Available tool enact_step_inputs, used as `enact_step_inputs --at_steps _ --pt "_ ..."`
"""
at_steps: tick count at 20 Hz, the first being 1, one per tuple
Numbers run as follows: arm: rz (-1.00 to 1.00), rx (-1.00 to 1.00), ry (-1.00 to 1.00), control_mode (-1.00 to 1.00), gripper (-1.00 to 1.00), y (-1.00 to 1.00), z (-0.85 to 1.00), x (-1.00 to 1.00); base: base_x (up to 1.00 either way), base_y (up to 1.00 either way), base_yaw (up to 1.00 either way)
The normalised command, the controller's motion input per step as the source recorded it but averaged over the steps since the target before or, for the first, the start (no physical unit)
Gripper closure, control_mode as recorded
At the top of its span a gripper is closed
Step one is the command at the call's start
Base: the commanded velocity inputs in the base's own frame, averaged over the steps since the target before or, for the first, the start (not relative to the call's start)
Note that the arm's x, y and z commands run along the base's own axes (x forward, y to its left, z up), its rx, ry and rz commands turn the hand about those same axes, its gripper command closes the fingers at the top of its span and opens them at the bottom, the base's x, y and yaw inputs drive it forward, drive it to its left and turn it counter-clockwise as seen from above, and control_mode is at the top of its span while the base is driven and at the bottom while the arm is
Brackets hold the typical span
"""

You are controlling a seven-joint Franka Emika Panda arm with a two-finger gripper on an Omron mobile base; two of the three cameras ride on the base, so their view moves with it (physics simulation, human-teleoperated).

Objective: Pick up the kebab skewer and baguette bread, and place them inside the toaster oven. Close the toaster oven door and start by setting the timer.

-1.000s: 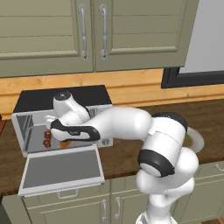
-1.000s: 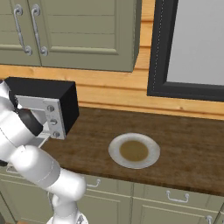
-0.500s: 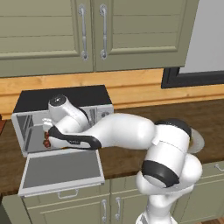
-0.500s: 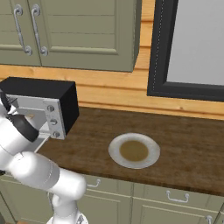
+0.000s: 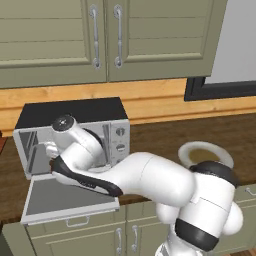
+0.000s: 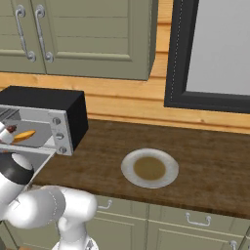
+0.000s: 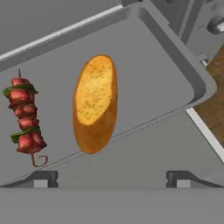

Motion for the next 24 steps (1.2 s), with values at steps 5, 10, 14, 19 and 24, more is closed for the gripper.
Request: enact_step_inputs --at_steps 5,10,14,19,24 --pt "-0.04 0.00 0.14 -1.00 -1.00 0.01 -0.28 -0.14 0.00 0.00 0.00" --pt "-0.02 0.00 0.18 -1.00 -1.00 0.06 -0.43 0.00 0.00 0.00 0.00" --pt "0.00 -0.02 0.18 -1.00 -1.00 0.21 -0.45 0.07 0.00 0.00 0.00" --pt "0.00 -0.10 0.00 -1.00 -1.00 0.03 -0.05 0.24 0.00 0.00 0.00" --pt "-0.01 -0.08 0.02 -1.00 -1.00 0.03 -0.25 0.13 0.00 0.00 0.00"
